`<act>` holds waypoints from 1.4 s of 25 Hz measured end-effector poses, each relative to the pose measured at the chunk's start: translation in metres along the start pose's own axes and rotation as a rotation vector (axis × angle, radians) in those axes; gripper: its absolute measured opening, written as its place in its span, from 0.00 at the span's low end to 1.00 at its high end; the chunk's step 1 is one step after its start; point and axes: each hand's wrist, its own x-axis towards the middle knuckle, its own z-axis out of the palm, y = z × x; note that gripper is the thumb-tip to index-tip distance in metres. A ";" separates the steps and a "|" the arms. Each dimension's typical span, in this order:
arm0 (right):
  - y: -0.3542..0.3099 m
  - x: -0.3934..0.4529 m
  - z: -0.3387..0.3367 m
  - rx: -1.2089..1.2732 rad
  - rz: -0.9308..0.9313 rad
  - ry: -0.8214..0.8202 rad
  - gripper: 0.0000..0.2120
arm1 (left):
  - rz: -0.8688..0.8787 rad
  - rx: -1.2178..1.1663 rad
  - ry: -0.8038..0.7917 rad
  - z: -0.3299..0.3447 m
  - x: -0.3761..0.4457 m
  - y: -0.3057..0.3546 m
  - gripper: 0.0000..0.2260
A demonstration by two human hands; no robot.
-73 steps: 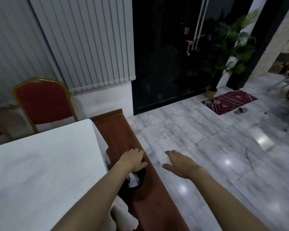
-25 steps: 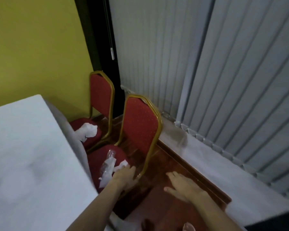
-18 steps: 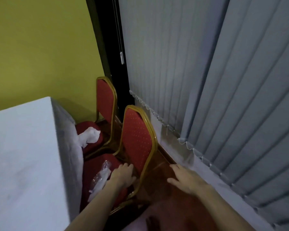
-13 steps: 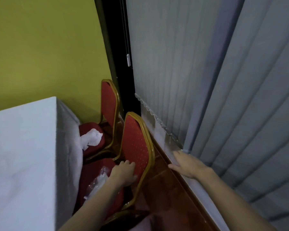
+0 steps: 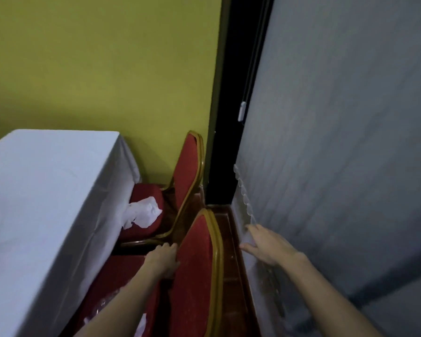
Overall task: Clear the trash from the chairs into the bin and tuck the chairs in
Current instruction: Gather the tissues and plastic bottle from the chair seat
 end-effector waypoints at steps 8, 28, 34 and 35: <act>-0.059 0.181 -0.056 -0.142 -0.408 -0.051 0.27 | -0.270 -0.300 0.160 -0.026 0.049 -0.020 0.20; -0.160 0.323 0.073 -0.452 -1.175 -0.543 0.23 | -1.199 -0.846 0.283 0.064 0.025 -0.029 0.17; -0.169 0.376 0.073 -0.445 -1.173 -0.561 0.25 | -1.156 -0.794 0.328 0.047 0.074 -0.051 0.15; -0.174 0.392 0.074 -0.425 -1.173 -0.550 0.24 | -1.147 -0.786 0.339 0.041 0.087 -0.057 0.15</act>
